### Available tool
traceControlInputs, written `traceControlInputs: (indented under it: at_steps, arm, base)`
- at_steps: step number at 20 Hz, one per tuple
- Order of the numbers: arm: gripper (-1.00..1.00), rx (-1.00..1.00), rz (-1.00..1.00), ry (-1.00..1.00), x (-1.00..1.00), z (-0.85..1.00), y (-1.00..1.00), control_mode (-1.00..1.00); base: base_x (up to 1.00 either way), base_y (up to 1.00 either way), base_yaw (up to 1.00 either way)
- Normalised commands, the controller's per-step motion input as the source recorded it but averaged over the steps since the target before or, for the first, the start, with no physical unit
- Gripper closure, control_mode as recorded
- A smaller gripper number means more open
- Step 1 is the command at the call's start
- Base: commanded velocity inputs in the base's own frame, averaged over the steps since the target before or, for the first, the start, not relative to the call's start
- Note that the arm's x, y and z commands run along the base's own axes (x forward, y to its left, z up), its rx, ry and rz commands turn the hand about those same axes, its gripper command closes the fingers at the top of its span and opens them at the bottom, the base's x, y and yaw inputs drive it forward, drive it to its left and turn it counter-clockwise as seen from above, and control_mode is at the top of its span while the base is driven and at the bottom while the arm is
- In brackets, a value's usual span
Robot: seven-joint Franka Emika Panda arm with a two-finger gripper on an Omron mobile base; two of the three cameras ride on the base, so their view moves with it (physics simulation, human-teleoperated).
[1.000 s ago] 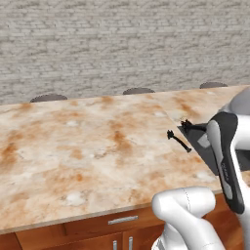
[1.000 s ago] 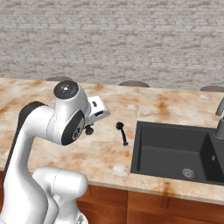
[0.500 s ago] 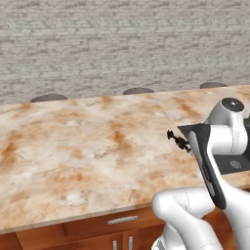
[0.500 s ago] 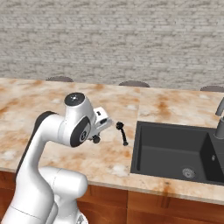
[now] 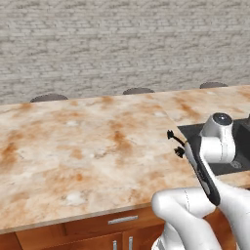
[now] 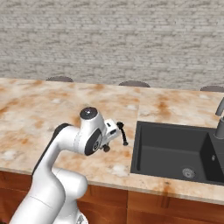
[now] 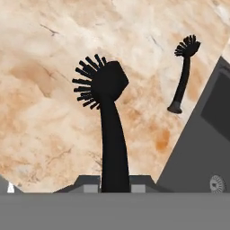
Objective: Locate and retrieve the dish brush and dish brush from the cabinet. Place them next to the sink.
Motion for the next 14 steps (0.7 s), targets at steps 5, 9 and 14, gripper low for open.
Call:
traceControlInputs:
  at_steps: [5, 9, 14]
  arm:
    - [1.00, -0.08, 0.00, 0.22, 0.46, -0.53, -0.03, -1.00]
    - [1.00, -0.01, 0.00, 0.16, 0.35, -0.51, -0.01, -1.00]
    - [1.00, 0.04, 0.00, 0.02, 0.34, -0.37, -0.20, -1.00]
  base:
    - [0.00, 0.00, 0.00]
    - [0.00, 0.00, 0.00]
    - [0.00, 0.00, 0.00]
